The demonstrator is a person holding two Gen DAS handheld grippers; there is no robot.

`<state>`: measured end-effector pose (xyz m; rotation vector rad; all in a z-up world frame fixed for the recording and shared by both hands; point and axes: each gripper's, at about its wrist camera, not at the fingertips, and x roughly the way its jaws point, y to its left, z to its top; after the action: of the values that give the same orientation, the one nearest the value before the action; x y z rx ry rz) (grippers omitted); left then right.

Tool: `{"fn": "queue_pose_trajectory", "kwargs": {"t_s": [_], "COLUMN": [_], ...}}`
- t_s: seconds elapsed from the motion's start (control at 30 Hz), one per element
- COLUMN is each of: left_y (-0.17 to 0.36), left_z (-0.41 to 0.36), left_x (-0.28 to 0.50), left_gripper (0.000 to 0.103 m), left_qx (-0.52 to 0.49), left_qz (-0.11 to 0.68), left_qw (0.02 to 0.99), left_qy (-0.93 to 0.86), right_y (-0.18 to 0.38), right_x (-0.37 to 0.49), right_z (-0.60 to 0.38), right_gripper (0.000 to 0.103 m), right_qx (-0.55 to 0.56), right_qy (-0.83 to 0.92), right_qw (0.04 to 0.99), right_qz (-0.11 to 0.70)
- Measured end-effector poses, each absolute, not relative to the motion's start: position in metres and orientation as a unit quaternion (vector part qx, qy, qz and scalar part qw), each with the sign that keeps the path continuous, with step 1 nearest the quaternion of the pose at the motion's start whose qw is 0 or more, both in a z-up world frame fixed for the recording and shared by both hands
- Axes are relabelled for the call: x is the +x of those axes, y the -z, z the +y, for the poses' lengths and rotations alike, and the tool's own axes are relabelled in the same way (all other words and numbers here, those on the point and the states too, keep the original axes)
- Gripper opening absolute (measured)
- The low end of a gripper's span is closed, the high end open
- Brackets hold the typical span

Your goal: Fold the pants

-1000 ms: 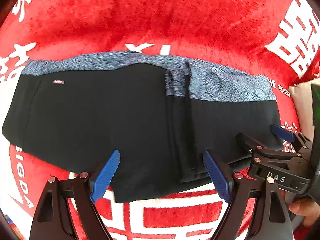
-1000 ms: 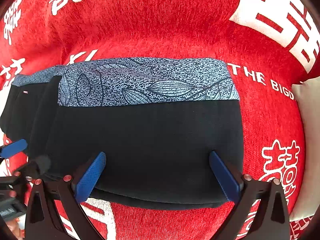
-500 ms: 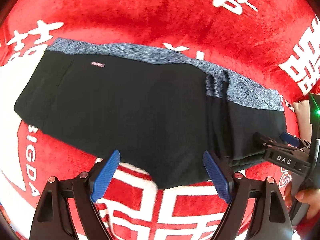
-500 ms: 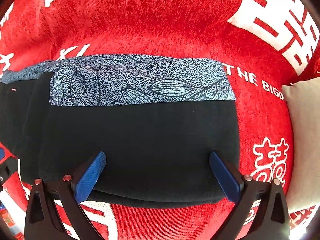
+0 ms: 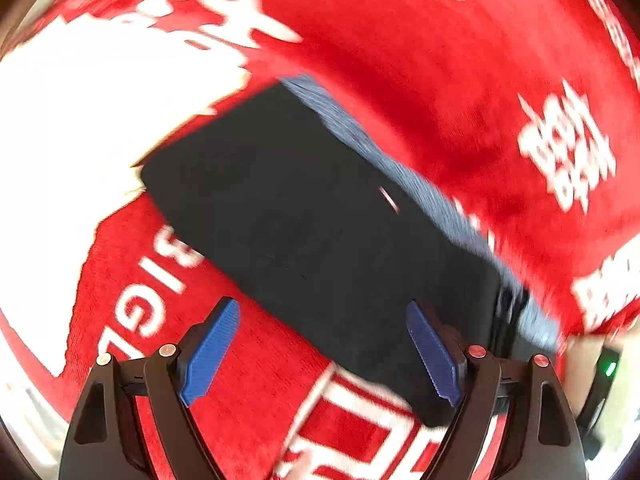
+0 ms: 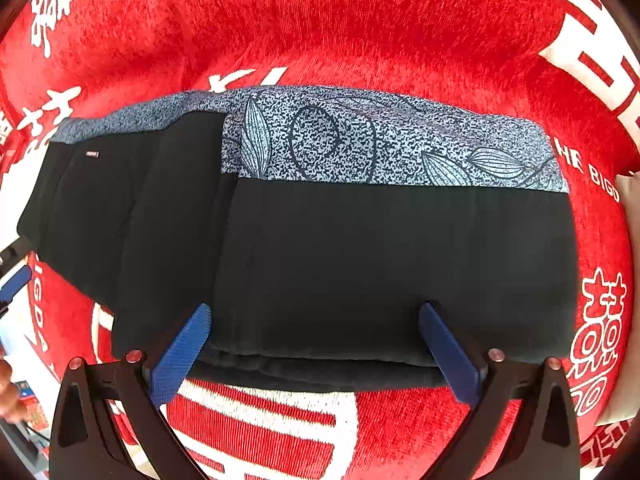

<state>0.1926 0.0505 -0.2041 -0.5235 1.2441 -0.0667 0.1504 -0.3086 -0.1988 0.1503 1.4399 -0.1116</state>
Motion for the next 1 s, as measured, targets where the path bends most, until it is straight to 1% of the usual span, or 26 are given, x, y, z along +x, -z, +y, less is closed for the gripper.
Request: {"fn": "queue_pose_trajectory", "kwargs": {"t_s": [0.13,0.37,0.6,0.67,0.77,0.87,0.9,0.93,0.97,1.0], "left_y": [0.223,0.248,0.238,0.231,0.247,0.248,0.247,0.245,0.243,0.242], "left_z": [0.084,0.098,0.095,0.09,0.085,0.083,0.08,0.077,0.075,0.073], "left_x": [0.195,0.203,0.216,0.222,0.231,0.234,0.236,0.237,0.237,0.238], "left_gripper": [0.086,0.086,0.086,0.086,0.086,0.086,0.084,0.072,0.049,0.039], "left_qx": [-0.315,-0.38,-0.397,-0.383,-0.368,-0.367,-0.358,-0.344,-0.325,-0.306], "left_qz": [0.551,0.536,0.516,0.506,0.539,0.542,0.547,0.549,0.554,0.562], "left_qw": [0.772,0.753,0.756,0.768,0.754,0.754,0.755,0.761,0.766,0.768], "left_qy": [0.034,0.043,0.07,0.083,0.074,0.06,0.052,0.039,0.025,0.013], "right_y": [0.2,0.204,0.202,0.202,0.201,0.2,0.2,0.2,0.198,0.197], "right_x": [0.152,0.145,0.141,0.141,0.139,0.139,0.139,0.139,0.14,0.142], "right_z": [-0.306,-0.309,-0.309,-0.309,-0.308,-0.308,-0.309,-0.309,-0.309,-0.309], "right_gripper": [0.103,0.103,0.103,0.103,0.103,0.103,0.103,0.103,0.103,0.103], "right_qx": [0.066,0.063,0.06,0.06,0.06,0.059,0.059,0.058,0.058,0.058], "right_qy": [0.044,0.045,0.044,0.045,0.049,0.05,0.05,0.049,0.05,0.05], "right_qw": [0.756,0.761,0.763,0.763,0.763,0.762,0.762,0.762,0.76,0.758], "right_qz": [0.649,0.644,0.642,0.641,0.641,0.642,0.643,0.643,0.645,0.647]}}
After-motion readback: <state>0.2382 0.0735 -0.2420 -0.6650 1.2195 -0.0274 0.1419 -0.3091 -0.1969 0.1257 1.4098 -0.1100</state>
